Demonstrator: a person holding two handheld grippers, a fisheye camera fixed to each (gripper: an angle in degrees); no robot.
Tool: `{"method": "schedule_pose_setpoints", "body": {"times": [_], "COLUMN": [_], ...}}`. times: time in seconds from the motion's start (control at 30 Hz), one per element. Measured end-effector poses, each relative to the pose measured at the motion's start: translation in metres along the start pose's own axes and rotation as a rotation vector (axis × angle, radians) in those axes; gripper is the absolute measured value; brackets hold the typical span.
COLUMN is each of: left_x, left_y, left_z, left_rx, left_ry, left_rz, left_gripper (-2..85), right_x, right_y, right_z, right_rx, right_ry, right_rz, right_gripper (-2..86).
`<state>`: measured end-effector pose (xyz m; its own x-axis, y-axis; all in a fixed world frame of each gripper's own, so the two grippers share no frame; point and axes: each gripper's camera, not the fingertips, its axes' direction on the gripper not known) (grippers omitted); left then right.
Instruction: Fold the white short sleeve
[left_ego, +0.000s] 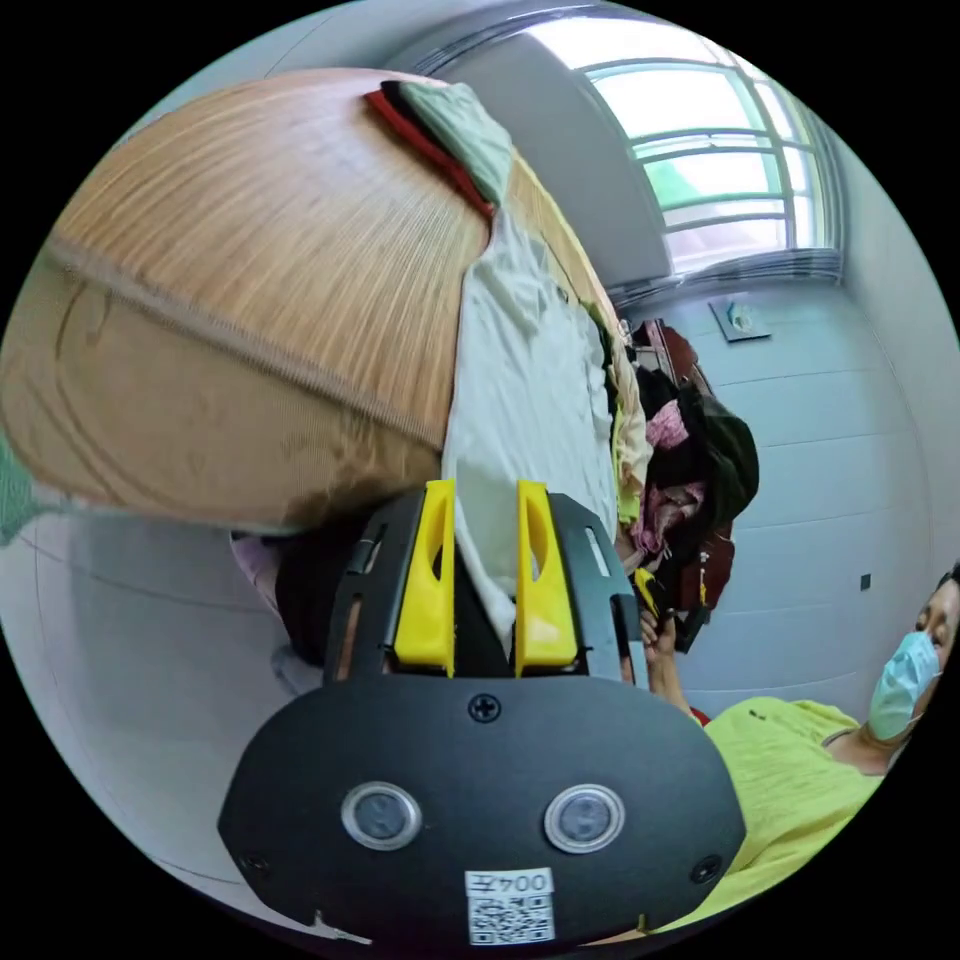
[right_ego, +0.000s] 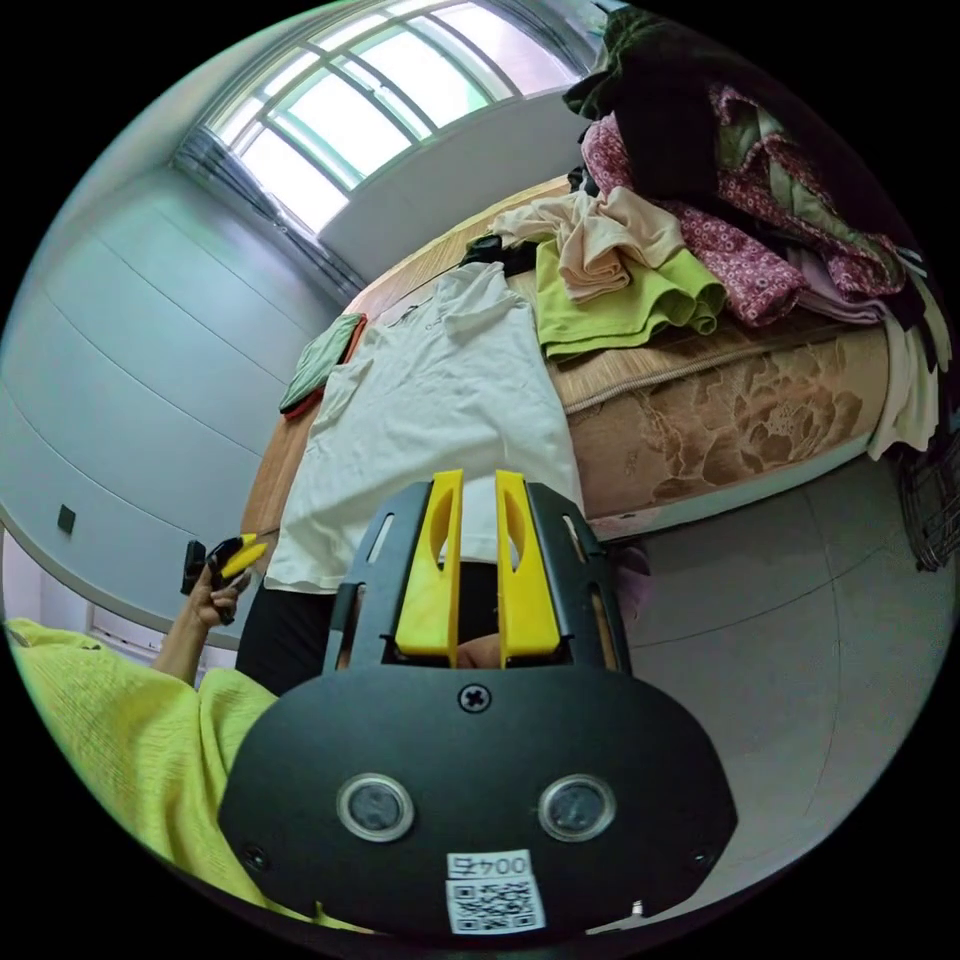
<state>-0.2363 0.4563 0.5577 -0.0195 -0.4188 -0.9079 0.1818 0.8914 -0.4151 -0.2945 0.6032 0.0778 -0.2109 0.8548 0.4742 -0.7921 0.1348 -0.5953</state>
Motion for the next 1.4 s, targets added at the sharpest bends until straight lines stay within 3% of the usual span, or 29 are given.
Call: {"method": "schedule_pose_setpoints", "body": {"times": [0.17, 0.3, 0.5, 0.9, 1.07, 1.17, 1.4], "left_x": [0.04, 0.08, 0.118, 0.139, 0.141, 0.139, 0.092], "left_y": [0.024, 0.019, 0.036, 0.036, 0.034, 0.032, 0.028], "left_z": [0.017, 0.048, 0.078, 0.105, 0.094, 0.07, -0.015], "left_rx": [0.005, -0.049, -0.044, -0.102, -0.072, -0.046, 0.074], "left_ry": [-0.132, -0.343, -0.517, -0.682, -0.619, -0.58, -0.18], "left_rz": [0.062, 0.151, 0.244, 0.294, 0.292, 0.276, 0.103], "left_gripper": [13.6, 15.8, 13.2, 8.2, 3.4, 2.4, 1.6], "right_x": [0.019, 0.026, 0.057, 0.196, 0.208, 0.195, 0.134], "right_y": [-0.001, -0.003, -0.006, -0.023, -0.031, -0.044, -0.083], "right_z": [-0.017, -0.027, -0.04, 0.009, 0.005, -0.022, -0.069], "right_rx": [0.011, 0.03, 0.055, -0.084, -0.076, -0.05, -0.149], "right_ry": [-0.006, 0.017, 0.067, -0.397, -0.572, -0.599, -0.5], "right_rz": [0.011, -0.002, 0.026, 0.305, 0.318, 0.326, 0.317], "right_gripper": [5.3, 5.2, 5.6, 15.0, 3.5, 2.8, 2.2]}}
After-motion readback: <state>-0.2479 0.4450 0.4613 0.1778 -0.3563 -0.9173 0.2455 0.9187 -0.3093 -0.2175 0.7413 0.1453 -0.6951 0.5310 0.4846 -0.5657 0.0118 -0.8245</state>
